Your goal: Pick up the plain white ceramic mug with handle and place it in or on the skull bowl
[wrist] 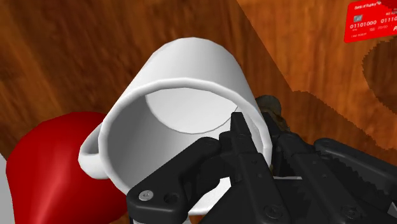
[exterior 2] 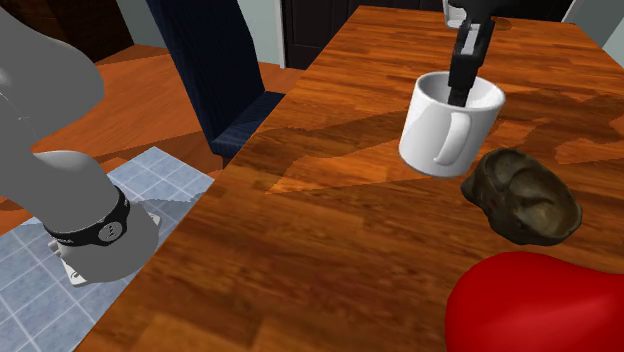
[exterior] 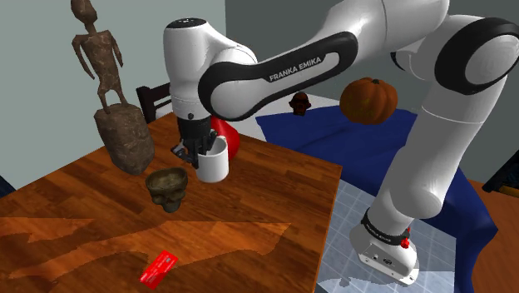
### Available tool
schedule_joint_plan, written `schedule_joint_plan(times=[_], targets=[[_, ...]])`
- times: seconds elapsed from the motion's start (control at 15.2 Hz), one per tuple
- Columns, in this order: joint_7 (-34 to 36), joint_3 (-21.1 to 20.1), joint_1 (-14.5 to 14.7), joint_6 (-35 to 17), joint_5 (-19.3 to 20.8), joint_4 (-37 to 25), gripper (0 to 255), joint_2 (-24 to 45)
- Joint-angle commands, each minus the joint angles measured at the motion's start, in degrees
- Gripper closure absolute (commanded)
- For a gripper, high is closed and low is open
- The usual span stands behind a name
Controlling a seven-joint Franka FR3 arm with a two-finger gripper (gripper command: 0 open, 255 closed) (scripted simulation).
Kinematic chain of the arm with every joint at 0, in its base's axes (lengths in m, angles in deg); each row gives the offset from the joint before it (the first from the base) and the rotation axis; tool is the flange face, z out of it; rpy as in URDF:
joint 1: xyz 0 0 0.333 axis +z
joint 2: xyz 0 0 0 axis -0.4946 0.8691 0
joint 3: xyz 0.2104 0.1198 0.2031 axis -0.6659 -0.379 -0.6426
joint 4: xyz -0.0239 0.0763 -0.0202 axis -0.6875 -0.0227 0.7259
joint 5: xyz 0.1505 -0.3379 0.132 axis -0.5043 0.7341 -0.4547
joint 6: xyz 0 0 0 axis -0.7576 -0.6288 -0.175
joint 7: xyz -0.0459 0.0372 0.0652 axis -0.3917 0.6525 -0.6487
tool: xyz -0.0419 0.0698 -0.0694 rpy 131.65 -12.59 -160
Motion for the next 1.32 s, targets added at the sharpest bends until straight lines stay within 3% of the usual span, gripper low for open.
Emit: schedule_joint_plan(times=[0.0,0.33,0.59,0.86,0.99,1.12,1.25], targets=[[-0.2,0.0,0.0,1.5,-0.3,-1.2,255,-0.4],[-0.7,-0.1,0.0,4.8,-0.7,-4.1,255,-0.9],[2.0,-0.4,2.4,9.5,5.1,-18.0,255,10.1],[3.2,0.5,7.2,16.4,10.5,-35.5,255,22.2],[2.8,1.6,10.8,21.1,13.1,-47.2,255,29.3],[1.2,3.3,16.2,28.1,15.9,-64.4,255,39.0],[1.7,3.2,15.1,25.5,15.4,-60.2,255,37.5]])
